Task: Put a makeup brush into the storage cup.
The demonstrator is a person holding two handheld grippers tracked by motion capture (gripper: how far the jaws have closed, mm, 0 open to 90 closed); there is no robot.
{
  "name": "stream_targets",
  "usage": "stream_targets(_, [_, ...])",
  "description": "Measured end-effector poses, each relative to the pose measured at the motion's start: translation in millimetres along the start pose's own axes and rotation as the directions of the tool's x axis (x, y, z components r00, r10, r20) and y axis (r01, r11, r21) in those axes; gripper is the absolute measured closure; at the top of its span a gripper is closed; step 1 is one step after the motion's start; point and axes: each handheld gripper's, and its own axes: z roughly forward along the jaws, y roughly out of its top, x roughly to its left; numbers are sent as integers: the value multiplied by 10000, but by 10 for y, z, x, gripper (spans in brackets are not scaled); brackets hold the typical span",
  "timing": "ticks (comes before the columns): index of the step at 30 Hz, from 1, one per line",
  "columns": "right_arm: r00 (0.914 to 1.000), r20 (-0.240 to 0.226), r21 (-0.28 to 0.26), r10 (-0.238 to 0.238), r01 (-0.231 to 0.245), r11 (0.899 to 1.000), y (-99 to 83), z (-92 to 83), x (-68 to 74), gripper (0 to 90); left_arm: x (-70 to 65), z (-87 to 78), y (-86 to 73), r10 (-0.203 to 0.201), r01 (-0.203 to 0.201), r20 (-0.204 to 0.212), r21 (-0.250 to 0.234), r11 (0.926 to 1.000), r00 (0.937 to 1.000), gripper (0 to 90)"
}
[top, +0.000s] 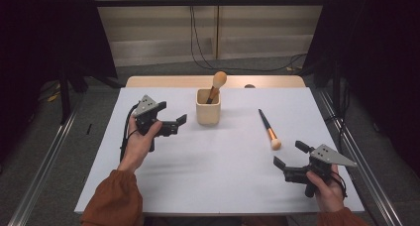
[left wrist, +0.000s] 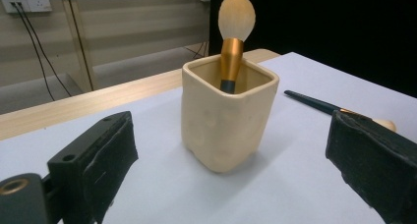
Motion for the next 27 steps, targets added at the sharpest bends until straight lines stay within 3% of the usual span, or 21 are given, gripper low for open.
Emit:
stream_targets(7, [10000,66,-24,30,-30,10000,1,-10,2,0,5,-190,-96,70,-71,-124,-49,10000,9999,45])
stream_targets(10, [10000,66,-27,44,-44,10000,1,-13,5,0,-2,-249,-121,12,-10,-470,47,10000,9989,44])
stream_targets(22, [9999,116,-18,44,-44,10000,0,-13,6,0,-81,-516,-229,202,-212,-565,-170,9996,9982,42])
stream_targets(27, [9999,139,-14,27,-26,10000,1,-15,6,0,-93,-611,-288,195,-196,-525,2,9998,9984,42])
